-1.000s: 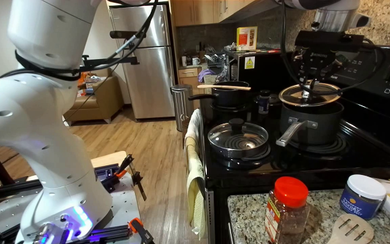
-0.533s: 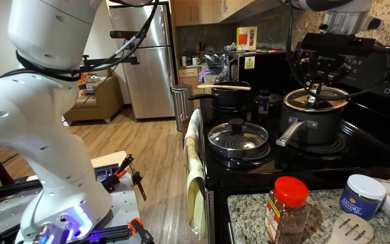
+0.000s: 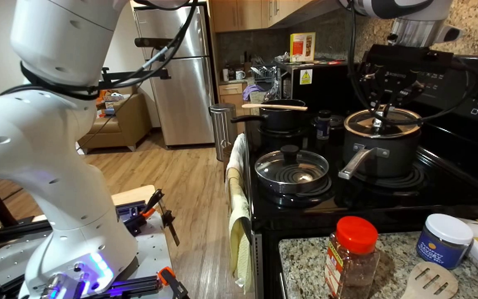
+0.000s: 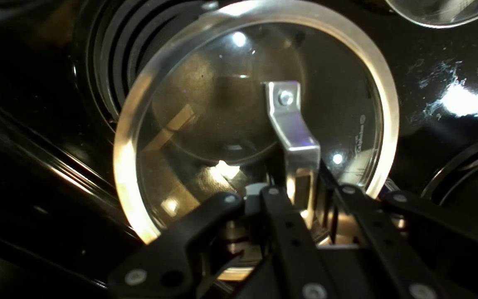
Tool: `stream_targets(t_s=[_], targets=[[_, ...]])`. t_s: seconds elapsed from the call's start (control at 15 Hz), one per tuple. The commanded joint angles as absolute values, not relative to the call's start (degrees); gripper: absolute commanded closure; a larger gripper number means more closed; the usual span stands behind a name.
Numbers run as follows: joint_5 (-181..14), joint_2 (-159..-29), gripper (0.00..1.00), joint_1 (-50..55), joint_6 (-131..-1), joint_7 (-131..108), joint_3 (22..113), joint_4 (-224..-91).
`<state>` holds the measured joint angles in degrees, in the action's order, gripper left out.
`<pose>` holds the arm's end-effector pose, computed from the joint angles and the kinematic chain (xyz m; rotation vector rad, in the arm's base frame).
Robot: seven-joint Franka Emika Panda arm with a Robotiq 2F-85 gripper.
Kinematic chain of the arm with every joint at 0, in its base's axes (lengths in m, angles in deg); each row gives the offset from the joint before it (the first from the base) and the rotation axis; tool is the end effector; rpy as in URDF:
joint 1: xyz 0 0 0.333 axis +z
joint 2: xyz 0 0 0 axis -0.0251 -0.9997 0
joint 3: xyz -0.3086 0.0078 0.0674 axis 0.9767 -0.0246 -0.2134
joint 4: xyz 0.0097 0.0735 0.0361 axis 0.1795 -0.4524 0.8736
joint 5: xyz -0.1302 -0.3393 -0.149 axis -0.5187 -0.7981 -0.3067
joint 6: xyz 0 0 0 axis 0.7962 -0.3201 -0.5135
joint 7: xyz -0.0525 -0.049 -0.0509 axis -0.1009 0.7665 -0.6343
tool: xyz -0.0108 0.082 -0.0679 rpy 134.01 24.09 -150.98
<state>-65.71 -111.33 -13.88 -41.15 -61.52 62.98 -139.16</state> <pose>0.7071 -0.1702 0.4105 -2.8610 -0.6390 -0.2303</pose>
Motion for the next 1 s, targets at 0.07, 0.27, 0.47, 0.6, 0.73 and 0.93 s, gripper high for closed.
stream_targets(t_s=[0.07,0.27,0.47,0.6,0.73,0.93], targets=[[-66.2,-111.8,0.95,-14.5,-41.7,-63.2,62.2,-137.7],[-66.8,-111.8,0.95,-14.4,-41.9,-63.0,62.5,-137.5],[-66.9,-112.2,0.95,-14.5,-42.2,-63.1,62.5,-137.0],[-67.1,-112.6,0.95,-14.4,-42.2,-63.3,62.4,-136.7],[-67.1,-113.0,0.95,-14.4,-42.4,-63.5,62.4,-136.3],[-67.3,-113.7,0.95,-14.4,-41.3,-63.5,62.3,-135.3]])
